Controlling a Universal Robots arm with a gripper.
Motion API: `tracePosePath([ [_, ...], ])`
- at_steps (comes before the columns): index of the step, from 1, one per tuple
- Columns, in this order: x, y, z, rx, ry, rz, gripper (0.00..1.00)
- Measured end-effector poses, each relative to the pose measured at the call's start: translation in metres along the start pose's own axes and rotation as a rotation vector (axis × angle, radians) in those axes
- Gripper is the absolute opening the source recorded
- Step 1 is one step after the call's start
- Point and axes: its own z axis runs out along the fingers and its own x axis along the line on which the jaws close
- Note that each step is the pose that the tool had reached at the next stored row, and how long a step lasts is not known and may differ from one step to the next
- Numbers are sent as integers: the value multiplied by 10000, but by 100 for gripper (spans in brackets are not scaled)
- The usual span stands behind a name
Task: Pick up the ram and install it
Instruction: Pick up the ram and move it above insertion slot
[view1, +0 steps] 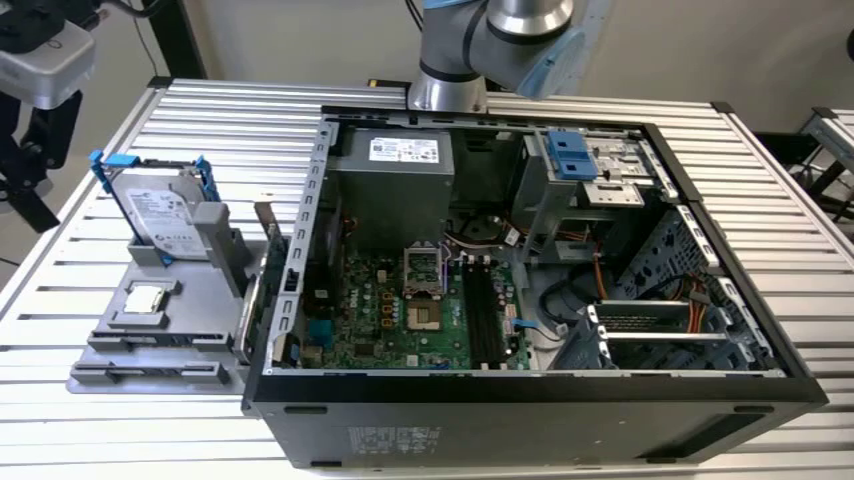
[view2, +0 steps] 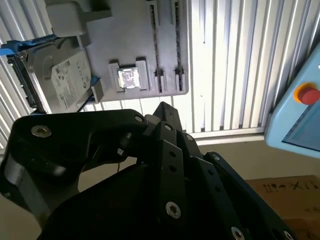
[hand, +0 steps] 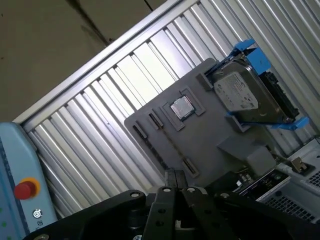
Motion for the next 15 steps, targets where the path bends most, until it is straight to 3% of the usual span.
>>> tracePosePath([
  [1, 0, 0, 0, 21, 28, -50, 0],
  [6, 0, 1, 0, 22, 54, -526, 0],
  [11, 0, -1, 0, 29, 77, -1340, 0],
  [15, -1, -1, 1, 128, 37, -2054, 0],
])
